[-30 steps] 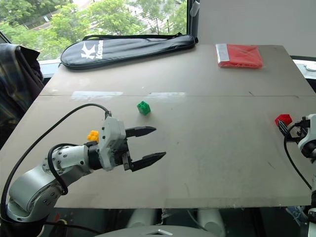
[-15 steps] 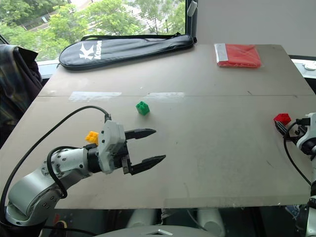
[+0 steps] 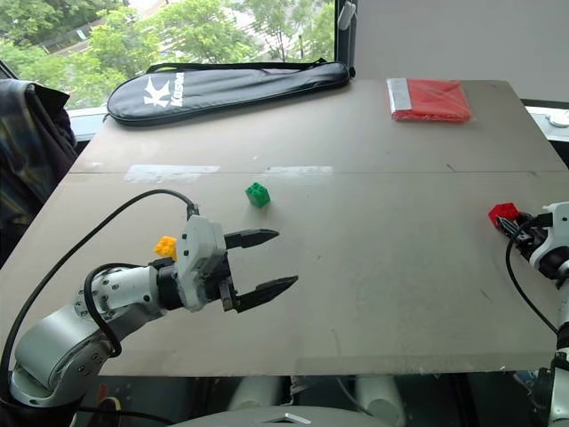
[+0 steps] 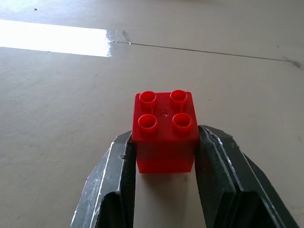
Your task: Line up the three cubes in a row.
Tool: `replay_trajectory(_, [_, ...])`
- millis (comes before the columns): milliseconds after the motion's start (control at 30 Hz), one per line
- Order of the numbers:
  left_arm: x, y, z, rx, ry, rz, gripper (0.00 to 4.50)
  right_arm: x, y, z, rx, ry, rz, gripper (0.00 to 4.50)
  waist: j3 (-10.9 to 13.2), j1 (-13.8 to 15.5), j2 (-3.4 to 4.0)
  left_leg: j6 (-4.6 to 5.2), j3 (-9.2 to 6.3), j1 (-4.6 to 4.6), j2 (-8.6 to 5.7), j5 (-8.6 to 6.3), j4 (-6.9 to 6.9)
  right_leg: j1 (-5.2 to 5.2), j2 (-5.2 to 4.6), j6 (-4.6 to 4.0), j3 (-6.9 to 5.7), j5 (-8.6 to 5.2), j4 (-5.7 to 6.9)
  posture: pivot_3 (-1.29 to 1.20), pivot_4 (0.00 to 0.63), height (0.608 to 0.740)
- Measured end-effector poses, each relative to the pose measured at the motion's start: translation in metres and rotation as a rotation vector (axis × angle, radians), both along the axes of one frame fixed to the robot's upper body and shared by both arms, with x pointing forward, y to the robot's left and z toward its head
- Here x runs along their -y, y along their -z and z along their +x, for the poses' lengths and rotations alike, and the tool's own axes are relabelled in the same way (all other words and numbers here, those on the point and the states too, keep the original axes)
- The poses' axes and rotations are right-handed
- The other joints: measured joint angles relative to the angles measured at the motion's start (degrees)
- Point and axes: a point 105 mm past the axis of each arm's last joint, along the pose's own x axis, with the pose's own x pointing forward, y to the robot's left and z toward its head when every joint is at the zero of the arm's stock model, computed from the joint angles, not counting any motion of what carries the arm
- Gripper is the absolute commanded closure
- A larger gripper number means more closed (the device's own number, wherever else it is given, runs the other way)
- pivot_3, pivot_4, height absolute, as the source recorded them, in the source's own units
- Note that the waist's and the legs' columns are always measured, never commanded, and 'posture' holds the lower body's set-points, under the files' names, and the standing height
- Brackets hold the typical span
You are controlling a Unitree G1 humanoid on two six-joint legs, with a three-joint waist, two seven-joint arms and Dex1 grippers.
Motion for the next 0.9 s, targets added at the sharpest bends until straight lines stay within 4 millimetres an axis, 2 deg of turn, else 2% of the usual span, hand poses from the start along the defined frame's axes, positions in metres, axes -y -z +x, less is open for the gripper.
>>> replay_trajectory(67, [0.0,0.001,0.0,-0.007,-0.005,0.003,0.0,-0.028,0.001,-0.009,0.039,-0.042,0.005,3.28,-0.01,0.03,0.0,-0.01,-0.1,-0.03,0.06,0.0,-0.01,0.0,0.02,0.06,-0.09,-0.03,0.06,0.0,0.15,0.708])
replay_trajectory(133, [0.0,0.002,-0.001,-0.012,-0.003,0.006,0.0,-0.067,0.008,-0.018,0.046,-0.091,0.046,3.28,0.04,-0.15,0.11,-0.01,-0.08,0.02,0.08,0.0,0.0,-0.03,0.03,0.08,-0.04,-0.04,0.15,0.0,0.15,0.708])
replay_trajectory(167, [0.0,0.002,0.0,-0.011,-0.004,0.006,0.0,-0.071,0.007,-0.019,0.05,-0.091,0.049,3.28,0.13,-0.15,0.26,-0.03,-0.03,0.02,0.03,0.01,0.0,-0.04,-0.02,0.07,0.01,-0.04,0.18,0.0,0.15,0.708])
replay_trajectory(233, [0.0,0.002,0.0,-0.01,0.002,0.01,0.0,-0.108,0.003,-0.033,0.077,-0.097,0.085,3.28,0.12,0.01,0.18,-0.09,-0.1,0.06,0.03,0.05,0.0,-0.03,0.0,0.06,-0.05,-0.06,0.25,0.0,0.15,0.708])
replay_trajectory(367, [-0.002,0.005,0.004,-0.021,0.02,0.027,0.0,-0.171,0.013,-0.051,0.031,-0.136,0.142,3.28,0.15,-0.06,0.21,-0.21,-0.05,0.11,0.0,0.12,0.04,-0.09,-0.03,-0.03,0.01,-0.27,0.47,0.0,0.15,0.708])
replay_trajectory(533, [-0.004,0.008,0.007,-0.037,0.045,0.044,0.0,-0.193,0.008,-0.054,0.028,-0.075,0.117,3.28,0.26,0.0,0.02,-0.22,-0.09,0.06,0.01,0.12,0.34,-0.09,-0.06,0.02,-0.01,-0.31,0.59,0.0,0.15,0.708])
replay_trajectory(633, [-0.004,0.007,0.009,-0.033,0.055,0.048,0.0,-0.214,0.015,-0.059,0.001,-0.068,0.137,3.28,0.28,-0.02,-0.02,-0.22,-0.09,0.03,0.03,0.12,0.35,-0.16,-0.06,0.01,-0.01,-0.31,0.66,0.0,0.15,0.708])
replay_trajectory(900, [-0.006,0.009,0.006,-0.046,0.086,0.072,0.0,-0.219,0.018,-0.065,-0.024,-0.016,0.144,3.28,0.33,-0.02,-0.11,-0.22,-0.1,-0.1,0.04,0.12,0.35,-0.29,-0.06,0.0,-0.03,-0.31,0.67,0.0,0.15,0.708])
